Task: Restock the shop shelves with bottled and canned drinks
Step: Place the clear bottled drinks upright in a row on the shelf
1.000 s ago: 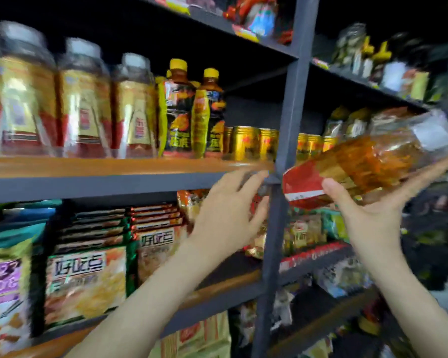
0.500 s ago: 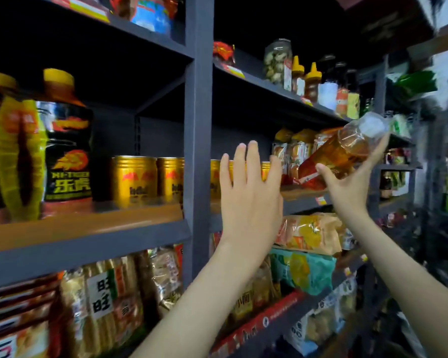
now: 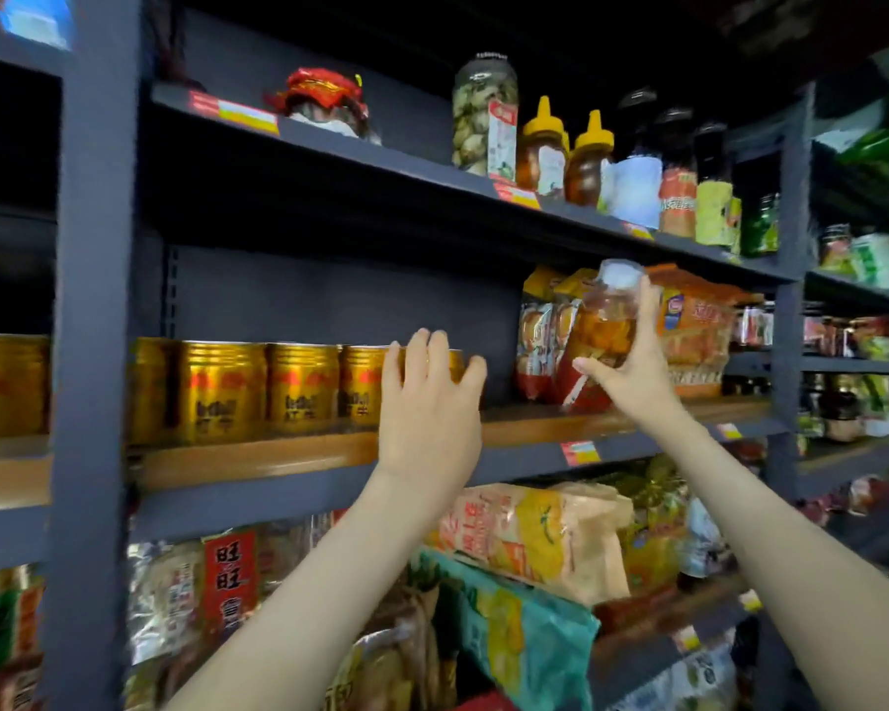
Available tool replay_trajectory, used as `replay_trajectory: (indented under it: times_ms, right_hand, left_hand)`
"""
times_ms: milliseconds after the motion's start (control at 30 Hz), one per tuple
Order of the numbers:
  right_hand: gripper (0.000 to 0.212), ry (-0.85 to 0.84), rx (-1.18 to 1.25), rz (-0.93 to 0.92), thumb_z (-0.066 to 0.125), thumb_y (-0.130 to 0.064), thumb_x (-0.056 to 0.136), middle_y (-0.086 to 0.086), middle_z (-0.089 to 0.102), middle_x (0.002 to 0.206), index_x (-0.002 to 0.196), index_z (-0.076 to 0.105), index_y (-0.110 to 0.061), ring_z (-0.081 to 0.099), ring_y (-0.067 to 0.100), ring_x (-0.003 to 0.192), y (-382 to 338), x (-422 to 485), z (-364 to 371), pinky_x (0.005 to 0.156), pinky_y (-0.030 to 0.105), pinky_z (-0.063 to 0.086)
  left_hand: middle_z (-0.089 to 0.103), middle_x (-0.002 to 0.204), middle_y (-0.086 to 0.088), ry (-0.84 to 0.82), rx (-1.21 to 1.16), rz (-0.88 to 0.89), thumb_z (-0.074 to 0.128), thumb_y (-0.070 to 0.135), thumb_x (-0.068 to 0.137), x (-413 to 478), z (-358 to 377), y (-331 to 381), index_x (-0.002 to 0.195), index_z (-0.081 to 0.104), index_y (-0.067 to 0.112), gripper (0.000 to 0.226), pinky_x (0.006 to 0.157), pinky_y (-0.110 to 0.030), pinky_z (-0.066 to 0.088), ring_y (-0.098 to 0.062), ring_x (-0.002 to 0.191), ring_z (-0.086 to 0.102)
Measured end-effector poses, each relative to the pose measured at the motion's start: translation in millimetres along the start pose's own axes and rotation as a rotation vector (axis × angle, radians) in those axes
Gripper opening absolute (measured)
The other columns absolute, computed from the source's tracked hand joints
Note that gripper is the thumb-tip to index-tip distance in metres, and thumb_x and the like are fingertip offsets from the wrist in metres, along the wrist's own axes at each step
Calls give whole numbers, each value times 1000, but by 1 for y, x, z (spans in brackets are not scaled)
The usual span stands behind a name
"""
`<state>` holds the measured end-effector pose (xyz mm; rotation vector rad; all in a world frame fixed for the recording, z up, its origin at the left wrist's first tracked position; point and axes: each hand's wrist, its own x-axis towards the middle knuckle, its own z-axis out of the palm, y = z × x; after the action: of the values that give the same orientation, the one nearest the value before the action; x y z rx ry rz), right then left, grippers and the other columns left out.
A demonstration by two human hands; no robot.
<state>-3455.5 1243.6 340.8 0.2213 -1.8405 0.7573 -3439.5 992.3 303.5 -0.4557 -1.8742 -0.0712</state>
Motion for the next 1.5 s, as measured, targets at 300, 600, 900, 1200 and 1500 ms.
replay_trajectory:
  times_ms: [300,600,900,1200,1500]
  right_hand:
    - [112,-389,129,283,74,-13,83,-6,-1,162,151,-10,-43,10,25,148,56,52,-11,116,50,16]
    - [112,-163,-158,360,72,-33,85,14,-6,161,149,-20,-40,-5,37,147,10,30,-3,115,57,11]
    - [73,-63,264,-328,61,-17,92,3,34,147,152,19,-24,33,15,133,-250,-105,80,104,18,26]
    - [66,-249,557,-443,61,-14,90,7,44,137,148,30,-17,40,23,129,-523,-217,206,105,24,31]
    - [73,-412,496,-559,54,-16,94,8,34,140,153,13,-23,37,24,123,-710,-268,333,93,34,42]
  left_hand:
    - [58,128,-22,-127,139,-104,38,49,88,7,22,8,121,65,21,51,100,-59,38,-41,121,51]
    - [55,134,-20,-76,171,-41,30,54,91,-8,0,-17,131,59,17,61,105,-54,38,-39,127,49]
    - [47,142,-15,114,77,-44,46,37,93,-82,-113,-113,134,54,16,47,117,-55,15,-34,139,30]
    - [53,130,-21,30,459,-185,52,29,83,-209,-305,-339,127,56,8,49,106,-63,30,-41,127,43]
    - [52,132,-22,-52,666,-364,53,32,84,-285,-410,-525,130,54,6,52,108,-60,29,-41,127,45]
